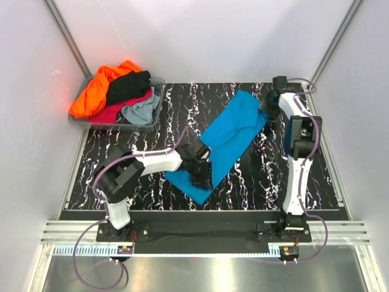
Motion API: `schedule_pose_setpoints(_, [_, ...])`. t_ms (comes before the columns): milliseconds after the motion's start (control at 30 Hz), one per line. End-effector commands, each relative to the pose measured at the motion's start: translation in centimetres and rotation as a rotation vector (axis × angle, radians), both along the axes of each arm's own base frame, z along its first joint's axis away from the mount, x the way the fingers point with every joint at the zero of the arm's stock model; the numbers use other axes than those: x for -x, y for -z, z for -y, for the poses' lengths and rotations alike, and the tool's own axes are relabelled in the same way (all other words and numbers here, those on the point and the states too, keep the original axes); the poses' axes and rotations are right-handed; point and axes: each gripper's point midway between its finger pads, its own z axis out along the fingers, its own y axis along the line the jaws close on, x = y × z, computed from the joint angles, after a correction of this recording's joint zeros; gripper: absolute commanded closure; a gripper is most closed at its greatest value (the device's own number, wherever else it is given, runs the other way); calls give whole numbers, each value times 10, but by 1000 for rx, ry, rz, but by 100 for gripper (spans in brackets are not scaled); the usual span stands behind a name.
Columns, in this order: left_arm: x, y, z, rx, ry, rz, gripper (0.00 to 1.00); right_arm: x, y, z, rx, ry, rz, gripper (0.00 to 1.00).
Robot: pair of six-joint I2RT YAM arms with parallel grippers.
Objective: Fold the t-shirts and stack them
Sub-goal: Fold the tshirt
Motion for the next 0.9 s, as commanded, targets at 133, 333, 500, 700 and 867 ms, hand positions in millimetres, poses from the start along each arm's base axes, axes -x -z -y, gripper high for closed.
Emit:
schedule_pose_setpoints(133, [39, -34, 86, 201, 71, -26, 62, -43, -7, -73, 13, -193, 86, 41])
schedule_pose_setpoints(333, [11, -100, 75, 286, 89, 132, 55, -35, -55, -48, 191, -249, 56, 30])
schedule_pose_setpoints(500, [-15, -124, 22, 224, 56, 257, 33, -9, -113, -44, 219, -265, 85, 2])
schedule_pose_setpoints(700, [-24, -92, -31, 44, 64, 266, 32, 26, -113, -103, 155, -326, 47, 0])
schedule_pose_setpoints(867, [-23, -52, -49, -85, 40, 236, 30, 33, -78, -156, 169, -379, -2, 0])
